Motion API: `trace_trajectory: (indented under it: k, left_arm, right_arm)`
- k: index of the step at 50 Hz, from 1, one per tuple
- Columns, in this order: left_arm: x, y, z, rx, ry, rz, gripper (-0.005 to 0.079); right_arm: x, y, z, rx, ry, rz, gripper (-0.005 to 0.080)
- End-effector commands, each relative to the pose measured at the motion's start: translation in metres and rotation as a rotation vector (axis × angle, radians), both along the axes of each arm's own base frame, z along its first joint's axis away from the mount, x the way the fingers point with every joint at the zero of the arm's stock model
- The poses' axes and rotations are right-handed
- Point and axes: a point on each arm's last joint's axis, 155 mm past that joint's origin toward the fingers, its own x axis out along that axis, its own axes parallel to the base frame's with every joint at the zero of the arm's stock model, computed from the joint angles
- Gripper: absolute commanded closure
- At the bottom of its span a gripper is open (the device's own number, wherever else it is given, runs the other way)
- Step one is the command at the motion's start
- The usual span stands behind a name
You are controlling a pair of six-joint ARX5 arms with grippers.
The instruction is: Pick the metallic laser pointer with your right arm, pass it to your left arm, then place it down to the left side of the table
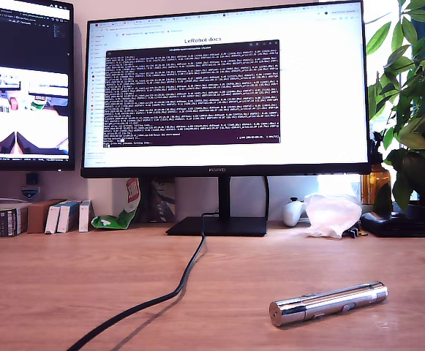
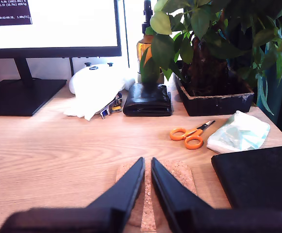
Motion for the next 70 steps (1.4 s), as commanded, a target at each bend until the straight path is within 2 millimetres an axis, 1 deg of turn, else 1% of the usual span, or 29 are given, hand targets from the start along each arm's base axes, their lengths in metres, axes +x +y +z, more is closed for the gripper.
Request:
trace_trajectory:
  k: [1, 16, 33, 37, 39, 40, 43, 47, 51, 55, 60, 65, 70]
  left_arm:
    - [0.0, 0.0, -0.016, -0.005, 0.035, 0.002, 0.0766]
    - [0.0, -0.001, -0.016, -0.008, 0.034, -0.002, 0.0766]
    - [0.0, -0.008, -0.016, -0.044, 0.034, -0.038, 0.0766]
    - [0.0, -0.012, -0.014, -0.095, 0.024, -0.049, 0.0766]
    - [0.001, -0.015, -0.009, -0.127, 0.004, -0.057, 0.0766]
    - [0.002, -0.016, -0.005, -0.129, -0.008, -0.068, 0.0766]
    - [0.003, -0.024, 0.005, -0.203, -0.044, -0.1, 0.0766]
    - [0.003, -0.038, 0.025, -0.278, -0.112, -0.176, 0.0766]
    - [-0.001, -0.055, 0.05, -0.341, -0.188, -0.275, 0.0766]
    - [-0.009, -0.072, 0.074, -0.36, -0.247, -0.385, 0.0766]
    - [-0.021, -0.089, 0.095, -0.328, -0.277, -0.497, 0.0766]
    - [-0.03, -0.102, 0.108, -0.303, -0.281, -0.581, 0.0766]
    - [-0.034, -0.111, 0.116, -0.283, -0.262, -0.633, 0.0766]
  right_arm:
    - [0.0, 0.006, 0.002, -0.002, -0.006, 0.022, 0.0752]
    - [0.0, 0.008, 0.002, 0.001, -0.006, 0.034, 0.0752]
    - [0.0, 0.008, 0.002, 0.001, -0.006, 0.033, 0.0752]
    - [0.0, 0.009, 0.004, 0.029, -0.014, 0.034, 0.0752]
    - [0.001, 0.01, 0.009, 0.042, -0.037, 0.038, 0.0752]
    - [0.001, 0.011, 0.013, 0.064, -0.05, 0.041, 0.0752]
    - [0.002, 0.017, 0.023, 0.148, -0.09, 0.066, 0.0752]
    - [0.001, 0.033, 0.042, 0.303, -0.15, 0.141, 0.0752]
    - [-0.004, 0.052, 0.062, 0.379, -0.181, 0.249, 0.0752]
    - [-0.013, 0.072, 0.078, 0.384, -0.186, 0.366, 0.0752]
    - [-0.021, 0.083, 0.094, 0.39, -0.171, 0.427, 0.0752]
    - [-0.027, 0.095, 0.103, 0.371, -0.12, 0.493, 0.0755]
    - [-0.032, 0.112, 0.11, 0.325, -0.055, 0.598, 0.0755]
